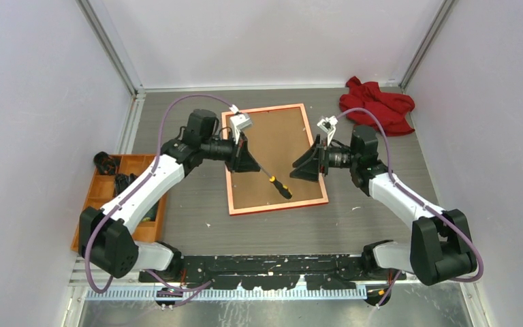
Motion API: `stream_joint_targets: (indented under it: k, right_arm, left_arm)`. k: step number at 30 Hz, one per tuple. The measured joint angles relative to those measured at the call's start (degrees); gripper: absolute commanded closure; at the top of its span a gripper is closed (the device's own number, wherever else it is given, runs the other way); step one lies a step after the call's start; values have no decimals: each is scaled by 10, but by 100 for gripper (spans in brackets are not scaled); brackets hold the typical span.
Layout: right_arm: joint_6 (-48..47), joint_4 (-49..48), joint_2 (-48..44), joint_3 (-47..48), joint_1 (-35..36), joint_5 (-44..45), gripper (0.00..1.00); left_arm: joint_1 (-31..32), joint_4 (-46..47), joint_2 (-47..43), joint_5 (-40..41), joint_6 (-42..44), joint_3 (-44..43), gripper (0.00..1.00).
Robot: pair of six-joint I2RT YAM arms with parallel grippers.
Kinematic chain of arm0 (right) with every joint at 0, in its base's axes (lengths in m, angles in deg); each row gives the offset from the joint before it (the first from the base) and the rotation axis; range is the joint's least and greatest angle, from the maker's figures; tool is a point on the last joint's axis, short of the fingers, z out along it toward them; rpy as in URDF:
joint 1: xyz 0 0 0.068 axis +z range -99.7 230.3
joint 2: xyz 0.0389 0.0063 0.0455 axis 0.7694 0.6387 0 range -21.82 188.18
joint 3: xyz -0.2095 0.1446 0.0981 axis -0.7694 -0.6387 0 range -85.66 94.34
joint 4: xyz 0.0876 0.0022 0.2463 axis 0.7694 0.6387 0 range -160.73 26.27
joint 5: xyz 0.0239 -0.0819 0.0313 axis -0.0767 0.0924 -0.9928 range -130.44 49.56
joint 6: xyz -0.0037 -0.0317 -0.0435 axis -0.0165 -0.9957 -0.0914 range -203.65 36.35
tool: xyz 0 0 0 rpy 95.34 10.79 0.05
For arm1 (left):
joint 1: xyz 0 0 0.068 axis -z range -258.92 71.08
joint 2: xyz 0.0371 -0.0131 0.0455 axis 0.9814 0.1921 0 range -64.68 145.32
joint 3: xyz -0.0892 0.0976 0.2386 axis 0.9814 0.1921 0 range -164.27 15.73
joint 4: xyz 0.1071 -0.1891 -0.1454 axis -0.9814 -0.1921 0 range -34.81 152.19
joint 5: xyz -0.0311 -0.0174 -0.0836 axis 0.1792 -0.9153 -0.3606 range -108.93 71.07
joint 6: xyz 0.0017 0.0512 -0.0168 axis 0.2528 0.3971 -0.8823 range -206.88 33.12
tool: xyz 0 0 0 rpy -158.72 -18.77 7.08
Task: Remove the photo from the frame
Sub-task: Adjust the screwdriver.
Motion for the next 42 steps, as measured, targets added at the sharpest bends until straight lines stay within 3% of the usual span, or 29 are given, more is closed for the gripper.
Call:
stream_joint_targets:
  k: [15,18,21,26,28,29,31,33,37,42]
  right_arm:
    - [-122,113,54,9,48,31,21]
    - [-130,123,59,10,52,42,26]
    - [-133,128,60,13,53,50,43]
    - [-134,122,61,17,54,32,97]
    - [-143,116,60,19,59,14,99]
    - [-148,121,59,23,59,14,99]
    - [-156,132,58,27,56,14,99]
    - [-167,157,54,32,47,19,99]
    - [-199,214,45,42,19,21,99]
    - [-270,304,33,65,8,20,99]
  left_arm:
    - [-60,205,0,-54,-208,55,100]
    - [-60,231,-2,-63,-231,63,100]
    - [-61,250,-6,-70,-246,67,100]
    - [-64,273,-10,-68,-258,74,100]
    - [-75,273,-10,-74,-266,75,87]
    - [-78,271,-11,-80,-267,75,66]
    - [-83,266,-14,-83,-258,75,39]
    - [-93,249,-20,-95,-252,72,24]
    - [-125,196,-32,-113,-225,51,4]
    - [-133,84,-29,-123,-142,-12,0]
